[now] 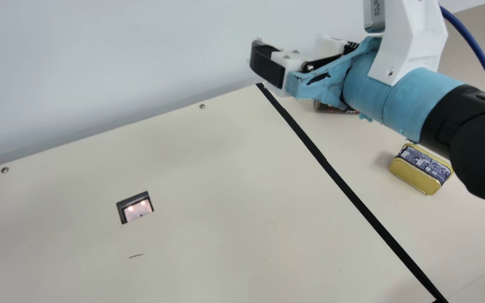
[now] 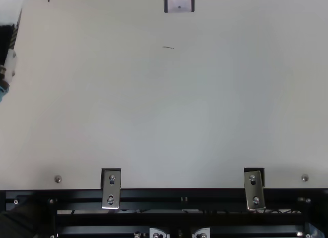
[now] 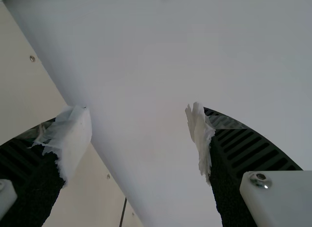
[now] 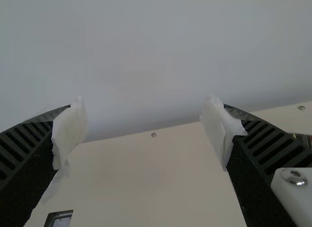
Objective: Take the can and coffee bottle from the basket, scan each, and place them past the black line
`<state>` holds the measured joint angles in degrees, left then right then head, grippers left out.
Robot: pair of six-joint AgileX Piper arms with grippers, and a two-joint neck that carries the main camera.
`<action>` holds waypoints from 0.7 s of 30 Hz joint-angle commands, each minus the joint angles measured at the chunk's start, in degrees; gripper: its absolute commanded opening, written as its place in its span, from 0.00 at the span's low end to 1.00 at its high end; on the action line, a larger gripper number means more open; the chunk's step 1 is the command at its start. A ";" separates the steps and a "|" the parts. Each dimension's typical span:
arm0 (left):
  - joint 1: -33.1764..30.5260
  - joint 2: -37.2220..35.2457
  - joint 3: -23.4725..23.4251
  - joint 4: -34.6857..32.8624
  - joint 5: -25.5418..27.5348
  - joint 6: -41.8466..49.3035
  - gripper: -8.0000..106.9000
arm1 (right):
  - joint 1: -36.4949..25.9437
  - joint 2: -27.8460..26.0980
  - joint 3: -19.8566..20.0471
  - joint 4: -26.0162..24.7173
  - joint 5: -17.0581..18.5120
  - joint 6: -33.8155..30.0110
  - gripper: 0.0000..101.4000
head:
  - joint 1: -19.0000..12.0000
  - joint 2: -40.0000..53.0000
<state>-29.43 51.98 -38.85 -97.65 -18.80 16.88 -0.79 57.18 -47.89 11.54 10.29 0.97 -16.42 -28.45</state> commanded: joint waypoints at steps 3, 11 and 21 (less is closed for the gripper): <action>5.69 1.99 -0.69 0.66 4.77 0.18 0.85 | 0.00 0.00 0.00 0.00 0.00 0.00 1.00 | -0.84 1.13; 16.04 10.76 -3.86 -0.66 18.68 7.84 0.85 | 0.00 0.00 0.00 0.00 0.00 0.00 1.00 | -0.84 1.13; 25.36 14.98 -4.74 27.07 36.97 2.56 0.85 | 0.00 0.00 0.00 0.00 0.00 0.00 1.00 | -0.84 1.13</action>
<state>-5.99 67.42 -42.97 -84.02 12.89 22.92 -0.79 57.18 -47.89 11.54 10.29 0.97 -16.42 -28.45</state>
